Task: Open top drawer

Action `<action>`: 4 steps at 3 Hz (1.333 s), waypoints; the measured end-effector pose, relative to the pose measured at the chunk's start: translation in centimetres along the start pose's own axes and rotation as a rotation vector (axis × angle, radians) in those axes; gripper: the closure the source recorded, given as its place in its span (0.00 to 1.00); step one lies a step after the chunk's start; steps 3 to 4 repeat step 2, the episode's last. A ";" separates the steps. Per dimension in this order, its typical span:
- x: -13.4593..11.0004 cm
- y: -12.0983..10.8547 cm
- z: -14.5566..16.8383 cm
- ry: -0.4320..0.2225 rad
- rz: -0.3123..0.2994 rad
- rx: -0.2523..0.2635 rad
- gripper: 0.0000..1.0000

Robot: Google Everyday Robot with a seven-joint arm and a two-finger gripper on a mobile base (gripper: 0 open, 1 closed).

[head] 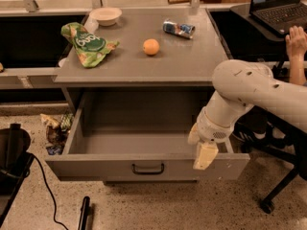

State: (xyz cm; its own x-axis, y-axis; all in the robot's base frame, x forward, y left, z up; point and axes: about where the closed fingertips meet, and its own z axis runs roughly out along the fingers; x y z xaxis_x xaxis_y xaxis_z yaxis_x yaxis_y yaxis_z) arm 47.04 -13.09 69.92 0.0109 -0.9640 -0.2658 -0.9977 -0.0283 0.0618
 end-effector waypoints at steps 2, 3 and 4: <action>0.4 0.4 -1.9 -0.021 -0.025 0.036 0.00; 0.4 0.4 -1.9 -0.021 -0.025 0.036 0.00; 0.4 0.4 -1.9 -0.021 -0.025 0.036 0.00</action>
Offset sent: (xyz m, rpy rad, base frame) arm -0.0044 -0.0247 0.0482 0.0614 -0.1101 0.0333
